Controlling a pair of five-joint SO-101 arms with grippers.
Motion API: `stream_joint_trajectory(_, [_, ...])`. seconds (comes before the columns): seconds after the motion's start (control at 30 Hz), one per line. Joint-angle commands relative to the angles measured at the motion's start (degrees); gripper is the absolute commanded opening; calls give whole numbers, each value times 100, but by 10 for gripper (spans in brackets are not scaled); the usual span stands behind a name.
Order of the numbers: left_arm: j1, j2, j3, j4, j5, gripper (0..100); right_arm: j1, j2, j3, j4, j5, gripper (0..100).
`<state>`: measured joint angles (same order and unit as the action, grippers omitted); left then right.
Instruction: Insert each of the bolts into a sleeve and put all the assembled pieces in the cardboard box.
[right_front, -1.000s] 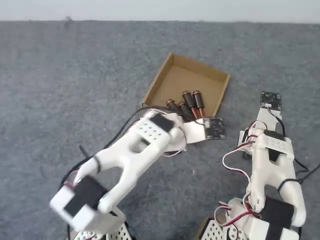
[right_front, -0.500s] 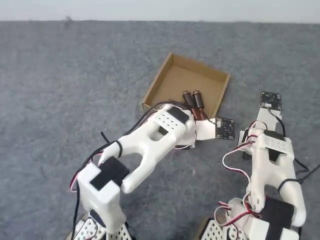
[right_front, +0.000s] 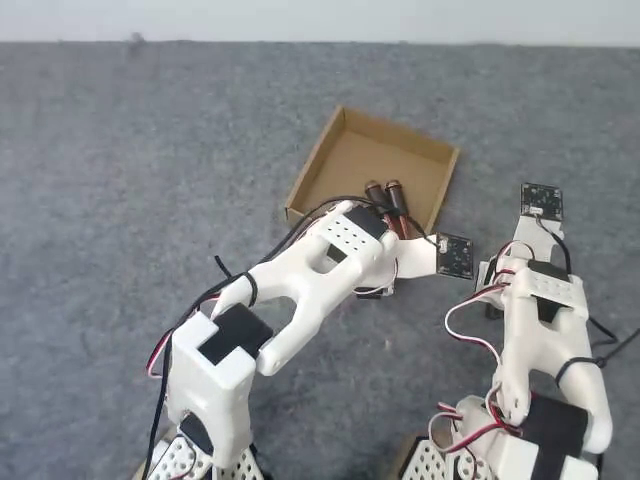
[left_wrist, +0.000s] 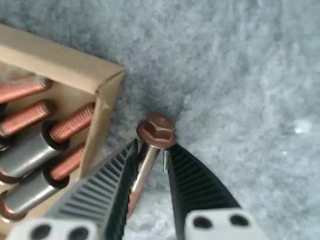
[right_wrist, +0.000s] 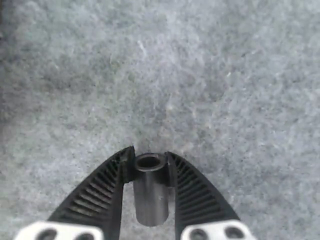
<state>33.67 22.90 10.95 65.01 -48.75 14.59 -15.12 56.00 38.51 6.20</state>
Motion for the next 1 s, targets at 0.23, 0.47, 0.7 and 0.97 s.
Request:
stream_joint_trajectory(0.23, [-53, 53, -163, 404, 1222, 11, 48, -40, -343, -154, -44, 6])
stream_joint_trajectory(0.47, [-167, -9, -66, 519, 3587, 11, 48, -40, -334, -189, -44, 6])
stream_joint_trajectory(0.7, [-176, -176, 338, 642, 4176, 11, 57, -40, -334, -198, -53, 6])
stream_joint_trajectory(0.97, [-431, -1978, 2035, -510, 4202, 12, 57, -31, -334, -198, -70, 6])
